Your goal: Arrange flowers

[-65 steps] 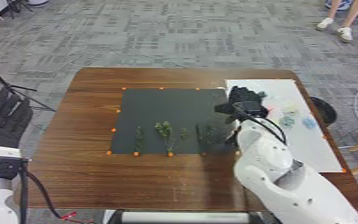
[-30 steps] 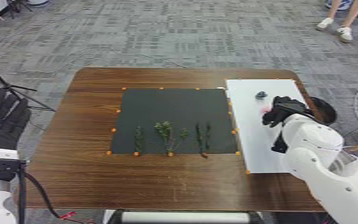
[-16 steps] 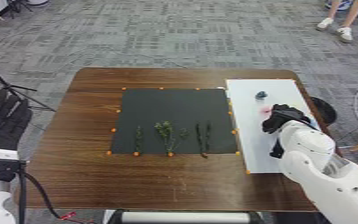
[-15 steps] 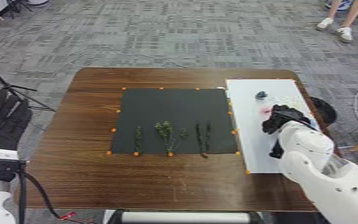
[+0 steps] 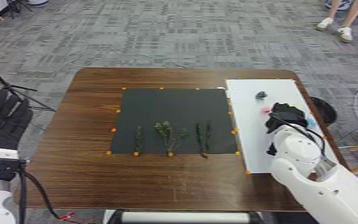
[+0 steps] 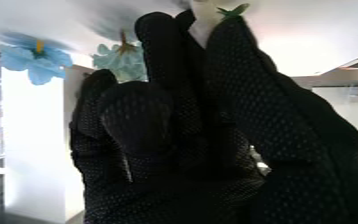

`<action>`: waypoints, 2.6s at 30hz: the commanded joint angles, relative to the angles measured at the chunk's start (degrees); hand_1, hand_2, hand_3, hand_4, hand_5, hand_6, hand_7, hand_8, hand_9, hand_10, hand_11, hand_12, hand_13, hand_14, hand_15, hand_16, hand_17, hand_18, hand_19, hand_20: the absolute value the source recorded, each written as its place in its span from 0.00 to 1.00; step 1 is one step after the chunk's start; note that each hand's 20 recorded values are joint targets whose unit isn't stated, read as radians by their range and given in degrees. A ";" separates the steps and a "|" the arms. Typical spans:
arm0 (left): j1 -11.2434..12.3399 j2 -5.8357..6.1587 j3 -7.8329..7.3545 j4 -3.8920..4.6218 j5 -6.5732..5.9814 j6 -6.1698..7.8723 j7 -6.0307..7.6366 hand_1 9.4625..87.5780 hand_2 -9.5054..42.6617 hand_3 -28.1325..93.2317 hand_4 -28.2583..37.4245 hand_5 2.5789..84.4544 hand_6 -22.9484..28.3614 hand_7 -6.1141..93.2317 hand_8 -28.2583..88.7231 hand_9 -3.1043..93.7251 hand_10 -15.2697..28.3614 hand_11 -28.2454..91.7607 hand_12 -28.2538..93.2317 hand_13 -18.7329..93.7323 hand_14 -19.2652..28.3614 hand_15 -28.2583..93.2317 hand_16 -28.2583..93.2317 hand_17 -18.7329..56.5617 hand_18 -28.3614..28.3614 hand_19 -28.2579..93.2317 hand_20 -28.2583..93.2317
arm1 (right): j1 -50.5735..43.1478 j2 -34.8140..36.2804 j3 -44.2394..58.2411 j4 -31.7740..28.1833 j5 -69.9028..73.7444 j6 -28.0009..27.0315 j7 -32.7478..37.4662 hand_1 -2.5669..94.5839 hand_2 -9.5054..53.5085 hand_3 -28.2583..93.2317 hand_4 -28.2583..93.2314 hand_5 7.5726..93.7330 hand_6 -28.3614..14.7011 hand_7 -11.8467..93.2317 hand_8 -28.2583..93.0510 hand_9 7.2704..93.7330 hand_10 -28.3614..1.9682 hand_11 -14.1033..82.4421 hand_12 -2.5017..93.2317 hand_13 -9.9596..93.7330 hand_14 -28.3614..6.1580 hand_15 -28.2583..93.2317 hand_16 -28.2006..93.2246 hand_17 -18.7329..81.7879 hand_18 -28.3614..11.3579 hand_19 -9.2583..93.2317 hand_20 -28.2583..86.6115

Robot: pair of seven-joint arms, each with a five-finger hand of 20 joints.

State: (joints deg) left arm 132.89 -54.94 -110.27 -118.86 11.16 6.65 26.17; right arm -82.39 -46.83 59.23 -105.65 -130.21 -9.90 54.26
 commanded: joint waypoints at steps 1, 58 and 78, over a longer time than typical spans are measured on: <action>0.92 -0.47 -0.52 -0.35 -0.97 -1.04 0.74 0.17 0.40 0.86 0.00 0.47 0.58 0.16 0.17 0.37 0.66 0.38 0.32 0.38 0.69 0.42 0.21 0.20 0.68 0.38 0.32 | -0.77 0.62 0.54 0.41 -1.51 2.80 0.53 0.62 0.00 0.85 0.00 0.84 0.63 0.39 0.35 0.89 0.59 0.27 0.46 0.82 0.53 0.81 0.51 0.53 0.04 0.89 0.53; -0.43 1.95 1.88 2.84 -3.67 0.41 -0.35 0.14 0.45 0.83 0.00 0.46 0.58 0.14 0.18 0.36 0.66 0.37 0.32 0.37 0.69 0.40 0.21 0.19 0.68 0.38 0.32 | 29.18 -27.13 -37.73 9.85 6.63 7.85 -30.89 0.60 0.00 0.87 0.00 0.81 0.65 0.43 0.34 0.89 0.63 0.28 0.49 0.81 0.55 0.82 0.53 0.53 0.10 0.87 0.56; -1.13 2.34 2.54 2.74 -3.67 0.31 0.26 0.15 0.44 0.84 0.00 0.46 0.58 0.14 0.18 0.36 0.65 0.37 0.32 0.37 0.69 0.40 0.21 0.19 0.68 0.38 0.32 | 27.77 -30.53 -37.77 16.81 0.74 7.15 -29.18 0.59 0.00 0.87 0.00 0.79 0.65 0.44 0.33 0.87 0.63 0.28 0.49 0.80 0.54 0.83 0.54 0.52 0.10 0.86 0.56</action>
State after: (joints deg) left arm 130.98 -52.38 -107.43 -115.68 7.23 6.78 25.82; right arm -54.39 -76.86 21.05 -90.65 -127.52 -2.73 23.90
